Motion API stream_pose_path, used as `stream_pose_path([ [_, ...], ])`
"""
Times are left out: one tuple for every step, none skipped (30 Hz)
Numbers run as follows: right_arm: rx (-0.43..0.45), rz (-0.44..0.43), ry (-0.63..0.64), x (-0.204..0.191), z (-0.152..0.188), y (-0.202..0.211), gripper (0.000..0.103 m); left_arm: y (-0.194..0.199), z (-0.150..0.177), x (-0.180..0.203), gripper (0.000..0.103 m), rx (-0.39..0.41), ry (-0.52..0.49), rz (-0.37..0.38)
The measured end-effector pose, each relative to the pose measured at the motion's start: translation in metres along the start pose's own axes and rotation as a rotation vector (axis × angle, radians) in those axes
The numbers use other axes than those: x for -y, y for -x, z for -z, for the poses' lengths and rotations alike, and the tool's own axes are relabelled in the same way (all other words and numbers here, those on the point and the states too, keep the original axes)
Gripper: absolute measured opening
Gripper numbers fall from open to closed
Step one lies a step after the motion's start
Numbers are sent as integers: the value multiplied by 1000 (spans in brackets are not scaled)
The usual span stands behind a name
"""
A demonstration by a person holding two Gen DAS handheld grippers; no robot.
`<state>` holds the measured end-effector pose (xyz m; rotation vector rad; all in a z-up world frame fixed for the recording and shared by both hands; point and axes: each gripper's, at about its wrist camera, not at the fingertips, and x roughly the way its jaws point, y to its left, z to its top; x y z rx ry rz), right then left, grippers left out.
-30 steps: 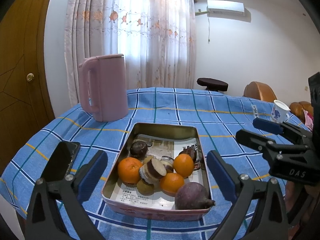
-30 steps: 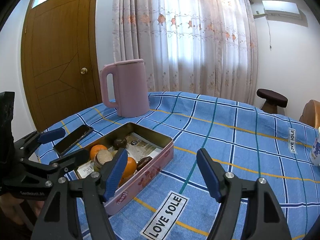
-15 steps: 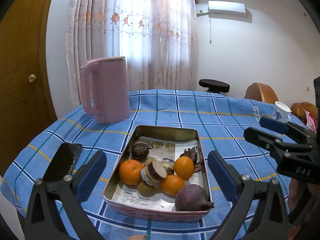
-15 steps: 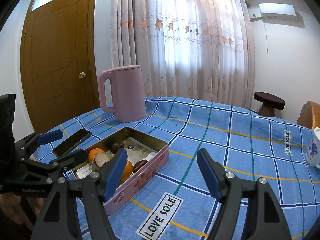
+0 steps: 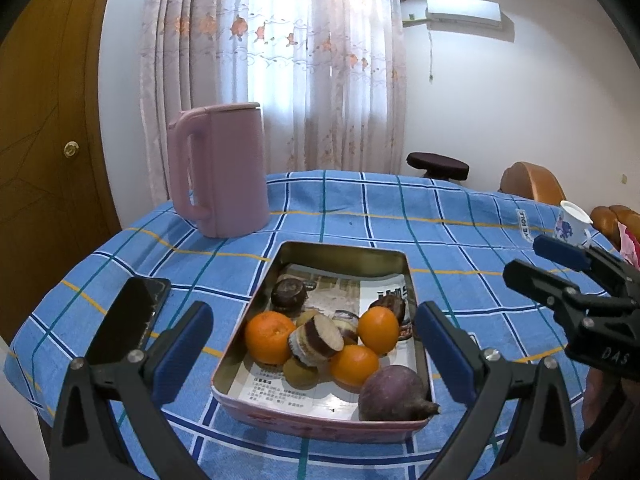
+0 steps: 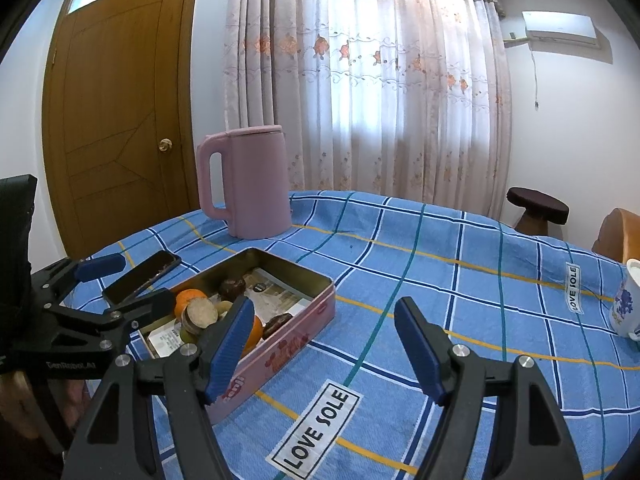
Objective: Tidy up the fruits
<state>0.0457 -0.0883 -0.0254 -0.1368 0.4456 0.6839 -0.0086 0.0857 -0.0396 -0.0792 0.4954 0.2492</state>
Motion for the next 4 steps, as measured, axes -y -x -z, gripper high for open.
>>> stream_pose_path([
  [-1,3,-2,2,1,0,74,0,0,1,103,2,-4,1],
  [-3,10,-5,4,2,1,74,1,0,2,103,2,-8,0],
  [-7,20,-8,8,3,1,74,1,1,2,103,0,-12,5],
  [-13,31,-10,12,4,2,74,1,1,3,103,0,-13,8],
])
